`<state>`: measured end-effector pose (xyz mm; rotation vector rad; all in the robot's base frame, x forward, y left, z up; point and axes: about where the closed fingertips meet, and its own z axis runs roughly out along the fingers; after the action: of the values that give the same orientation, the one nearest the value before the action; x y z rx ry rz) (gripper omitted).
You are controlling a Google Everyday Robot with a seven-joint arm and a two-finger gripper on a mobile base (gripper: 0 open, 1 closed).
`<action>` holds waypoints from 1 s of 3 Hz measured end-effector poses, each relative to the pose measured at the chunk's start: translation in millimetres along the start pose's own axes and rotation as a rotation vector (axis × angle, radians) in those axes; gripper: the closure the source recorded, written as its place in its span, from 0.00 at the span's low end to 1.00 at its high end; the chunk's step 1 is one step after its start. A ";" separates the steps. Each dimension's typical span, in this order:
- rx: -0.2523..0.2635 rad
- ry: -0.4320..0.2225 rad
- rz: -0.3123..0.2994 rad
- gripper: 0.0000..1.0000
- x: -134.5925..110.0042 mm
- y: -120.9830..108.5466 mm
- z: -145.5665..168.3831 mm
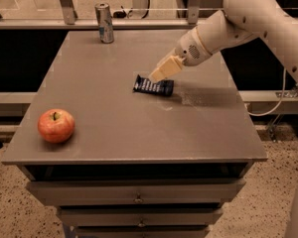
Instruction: Move rxbar blueberry near apple
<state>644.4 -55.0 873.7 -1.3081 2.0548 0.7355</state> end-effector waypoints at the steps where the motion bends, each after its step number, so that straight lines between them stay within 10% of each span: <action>1: 0.006 -0.049 -0.024 0.00 -15.8 4.7 15.3; 3: 0.052 -0.036 -0.097 0.00 -6.4 11.8 43.3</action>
Offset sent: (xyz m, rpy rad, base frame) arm 0.0074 0.0445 -0.0184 0.0412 -0.1103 0.0017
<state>643.6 -15.9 850.8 -1.3460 1.9542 0.6536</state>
